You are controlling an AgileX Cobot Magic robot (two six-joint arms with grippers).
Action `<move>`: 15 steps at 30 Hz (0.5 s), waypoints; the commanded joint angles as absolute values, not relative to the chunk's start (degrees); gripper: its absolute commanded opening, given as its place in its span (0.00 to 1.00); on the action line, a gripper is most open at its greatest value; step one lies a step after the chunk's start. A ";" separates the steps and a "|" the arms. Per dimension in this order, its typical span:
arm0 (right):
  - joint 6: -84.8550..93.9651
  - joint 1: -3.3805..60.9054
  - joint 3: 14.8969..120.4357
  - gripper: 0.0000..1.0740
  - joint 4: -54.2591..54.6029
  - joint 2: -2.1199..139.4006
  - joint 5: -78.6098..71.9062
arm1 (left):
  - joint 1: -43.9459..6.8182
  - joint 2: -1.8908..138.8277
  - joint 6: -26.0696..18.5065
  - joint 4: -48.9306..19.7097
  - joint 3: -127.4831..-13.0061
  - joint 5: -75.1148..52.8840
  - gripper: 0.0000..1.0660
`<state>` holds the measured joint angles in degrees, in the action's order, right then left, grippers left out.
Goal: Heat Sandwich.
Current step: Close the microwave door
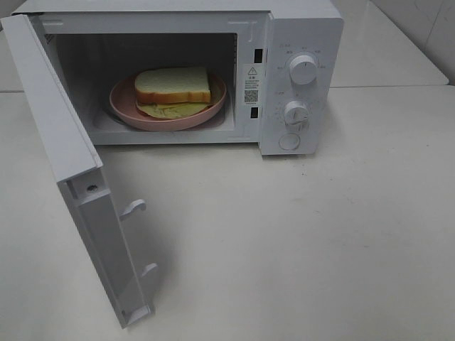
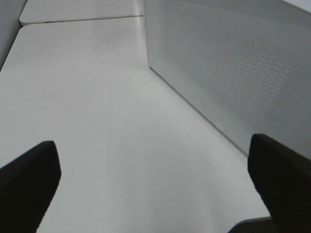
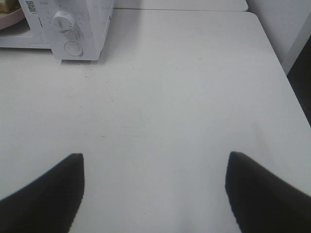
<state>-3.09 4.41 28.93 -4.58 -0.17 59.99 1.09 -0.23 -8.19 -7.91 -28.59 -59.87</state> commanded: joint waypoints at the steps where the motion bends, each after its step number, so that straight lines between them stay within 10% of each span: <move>1: -2.41 3.95 28.88 0.71 -4.47 -1.78 59.42 | 1.15 -1.78 -8.25 -7.79 -28.48 -59.07 0.97; 15: -2.46 3.95 28.88 0.71 -4.47 -1.78 59.42 | 1.15 -1.78 -8.25 -7.79 -28.48 -59.07 0.97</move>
